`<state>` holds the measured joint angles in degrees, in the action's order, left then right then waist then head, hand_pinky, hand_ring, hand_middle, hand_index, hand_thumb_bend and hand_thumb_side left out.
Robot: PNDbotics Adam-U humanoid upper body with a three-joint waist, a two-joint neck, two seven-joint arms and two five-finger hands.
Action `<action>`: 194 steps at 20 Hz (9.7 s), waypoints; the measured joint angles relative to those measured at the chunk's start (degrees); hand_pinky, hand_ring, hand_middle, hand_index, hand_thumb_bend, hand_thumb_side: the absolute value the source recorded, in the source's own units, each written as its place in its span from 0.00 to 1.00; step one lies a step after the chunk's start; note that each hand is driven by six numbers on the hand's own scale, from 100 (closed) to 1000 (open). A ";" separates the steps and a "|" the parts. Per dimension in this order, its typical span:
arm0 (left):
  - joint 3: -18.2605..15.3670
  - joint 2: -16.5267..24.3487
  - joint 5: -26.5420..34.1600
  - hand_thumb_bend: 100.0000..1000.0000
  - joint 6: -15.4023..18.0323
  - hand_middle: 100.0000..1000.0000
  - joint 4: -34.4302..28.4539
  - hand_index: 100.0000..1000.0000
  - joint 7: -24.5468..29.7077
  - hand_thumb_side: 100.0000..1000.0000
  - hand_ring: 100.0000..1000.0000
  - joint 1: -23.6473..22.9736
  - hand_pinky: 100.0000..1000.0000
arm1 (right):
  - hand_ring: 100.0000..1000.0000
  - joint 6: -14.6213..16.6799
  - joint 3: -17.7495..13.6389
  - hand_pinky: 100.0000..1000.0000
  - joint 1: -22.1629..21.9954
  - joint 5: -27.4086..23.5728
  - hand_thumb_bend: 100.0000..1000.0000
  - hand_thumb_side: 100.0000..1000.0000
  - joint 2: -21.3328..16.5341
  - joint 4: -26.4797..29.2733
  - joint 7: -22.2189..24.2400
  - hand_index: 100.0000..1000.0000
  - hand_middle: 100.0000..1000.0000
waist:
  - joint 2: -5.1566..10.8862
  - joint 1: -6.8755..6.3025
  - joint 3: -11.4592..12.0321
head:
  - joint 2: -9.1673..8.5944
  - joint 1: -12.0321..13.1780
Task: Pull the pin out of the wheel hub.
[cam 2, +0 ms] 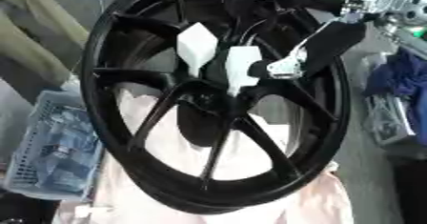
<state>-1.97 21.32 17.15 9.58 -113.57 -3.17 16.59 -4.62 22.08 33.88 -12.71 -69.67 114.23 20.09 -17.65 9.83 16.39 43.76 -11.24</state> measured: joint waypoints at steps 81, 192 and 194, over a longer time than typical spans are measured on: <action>0.02 -0.64 0.00 0.00 -1.01 0.67 0.00 0.76 0.07 0.66 0.74 1.08 0.90 | 0.71 -6.09 0.85 0.55 -3.29 -2.93 0.00 0.00 2.43 0.00 -2.64 0.54 0.39 | -1.74 0.77 0.92 | 0.01 0.43; -1.79 -0.70 -3.02 0.00 -0.20 0.67 0.00 0.76 -2.69 0.65 0.74 -1.84 0.90 | 0.78 1.33 -41.68 0.55 -47.06 2.32 0.00 0.18 21.50 -0.65 -62.45 0.82 0.67 | -3.63 -6.94 -7.73 | 0.02 10.15; -1.78 -0.70 -3.02 0.00 0.00 0.67 0.00 0.76 -2.56 0.65 0.74 -1.77 0.90 | 0.78 6.02 -40.68 0.54 -46.40 3.64 0.00 0.18 21.70 -0.64 -62.15 0.81 0.66 | -3.74 -7.12 -7.58 | 0.02 10.21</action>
